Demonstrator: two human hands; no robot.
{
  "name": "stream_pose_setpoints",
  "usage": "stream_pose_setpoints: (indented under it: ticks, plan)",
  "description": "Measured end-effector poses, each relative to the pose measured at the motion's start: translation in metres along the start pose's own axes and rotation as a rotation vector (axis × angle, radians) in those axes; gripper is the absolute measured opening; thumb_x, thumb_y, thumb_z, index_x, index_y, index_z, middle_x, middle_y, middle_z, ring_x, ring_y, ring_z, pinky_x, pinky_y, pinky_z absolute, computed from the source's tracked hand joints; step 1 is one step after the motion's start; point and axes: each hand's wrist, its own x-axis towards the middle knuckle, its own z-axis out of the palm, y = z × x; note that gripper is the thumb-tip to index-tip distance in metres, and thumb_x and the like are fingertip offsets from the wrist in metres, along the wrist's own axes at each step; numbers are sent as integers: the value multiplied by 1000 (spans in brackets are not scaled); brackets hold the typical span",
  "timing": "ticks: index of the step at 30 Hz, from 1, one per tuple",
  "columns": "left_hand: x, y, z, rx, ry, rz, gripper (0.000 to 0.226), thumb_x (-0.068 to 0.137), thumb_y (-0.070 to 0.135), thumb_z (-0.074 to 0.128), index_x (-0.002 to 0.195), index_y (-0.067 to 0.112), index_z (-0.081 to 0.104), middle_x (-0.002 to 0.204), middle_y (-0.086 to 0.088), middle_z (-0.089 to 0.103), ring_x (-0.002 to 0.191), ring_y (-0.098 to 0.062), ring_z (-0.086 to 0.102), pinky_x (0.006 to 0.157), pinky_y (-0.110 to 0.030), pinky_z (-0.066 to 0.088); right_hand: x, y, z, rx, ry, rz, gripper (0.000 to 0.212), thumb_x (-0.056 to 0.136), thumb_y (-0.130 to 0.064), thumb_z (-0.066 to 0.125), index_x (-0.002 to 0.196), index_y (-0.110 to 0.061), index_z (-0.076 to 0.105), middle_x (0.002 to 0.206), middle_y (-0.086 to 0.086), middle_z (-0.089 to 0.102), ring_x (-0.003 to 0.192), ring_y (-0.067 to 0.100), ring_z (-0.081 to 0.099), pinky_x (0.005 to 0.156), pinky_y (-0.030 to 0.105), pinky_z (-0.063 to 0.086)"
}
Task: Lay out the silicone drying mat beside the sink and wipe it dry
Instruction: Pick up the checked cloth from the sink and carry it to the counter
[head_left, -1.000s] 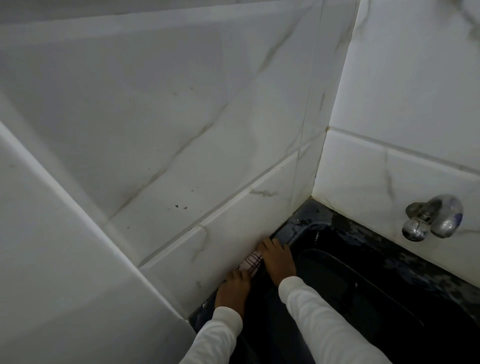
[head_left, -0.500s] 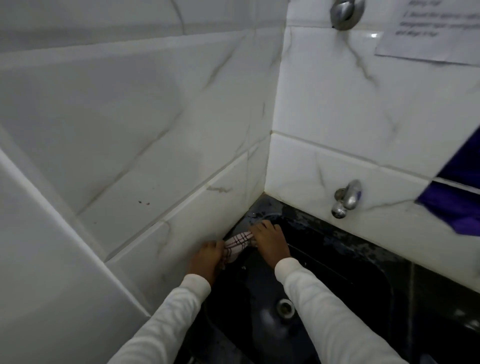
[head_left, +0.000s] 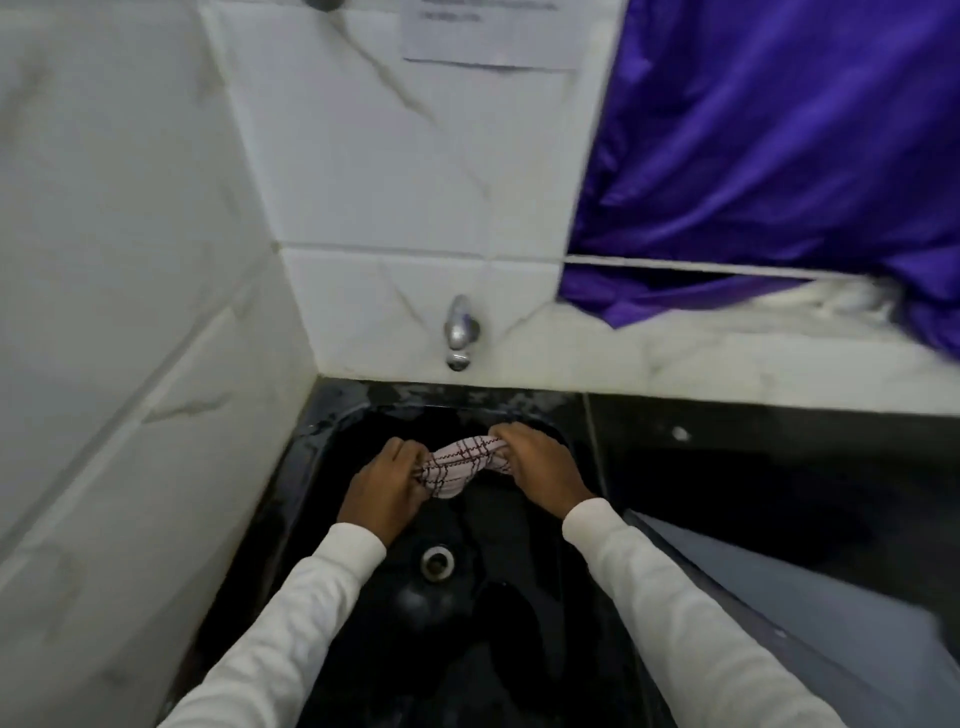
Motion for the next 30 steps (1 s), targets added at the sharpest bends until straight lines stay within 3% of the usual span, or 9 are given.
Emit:
stream_pose_setpoints:
  ticks: [3,5,7,11,14,21,27,30]
  plan:
    - [7,50,30,-142,-32,150,47,66,9,63,109,25,51,104,-2,54,82,-26,61,65,-38,53,-56,43,-29,-12,34,82,34,87,-27,59,122,-26,56,115,-2,62,101,21,62,77,35,51]
    - [7,84,54,-226,-49,219,52,67,5,65,111,27,49,105,1,55,86,-19,61,69,-32,51,-100,66,-52,17,56,139,44,86,-44,51,124,-23,57,116,-1,63,102,19,63,81,32,50]
    - [3,114,75,-286,-95,266,50,70,6,65,112,28,49,106,5,55,89,-14,59,74,-29,49,-139,87,-68,49,53,198,51,84,-48,43,125,-21,57,117,-1,63,101,16,62,84,29,51]
    - [-15,182,113,-336,-149,403,46,72,7,69,109,28,49,103,4,55,86,-14,59,72,-26,48,-211,135,-97,78,35,277,40,89,-28,56,128,-19,55,118,1,62,102,16,62,89,34,53]
    - [-30,229,137,-321,-154,436,43,73,7,69,105,27,50,101,3,57,83,-15,60,68,-31,51,-251,165,-117,72,17,281,39,90,-14,62,128,-16,56,119,5,62,104,16,61,92,29,50]
    - [-81,314,189,-283,-155,456,45,68,-3,67,104,21,54,99,1,55,78,-12,57,56,-28,50,-335,235,-144,75,-78,218,34,93,-24,54,125,-16,58,119,7,64,105,19,62,89,34,53]
    - [-134,344,220,-234,-165,409,37,70,6,62,103,21,55,100,1,55,84,-15,58,58,-26,49,-392,267,-133,128,-179,131,30,91,-16,60,119,-26,58,115,-7,64,101,5,59,83,19,50]
    - [-159,350,231,-137,-205,415,44,64,5,69,101,24,55,99,4,54,81,-14,57,54,-23,42,-420,273,-117,104,-185,82,32,86,-16,67,115,-26,58,111,-8,65,98,6,60,80,19,50]
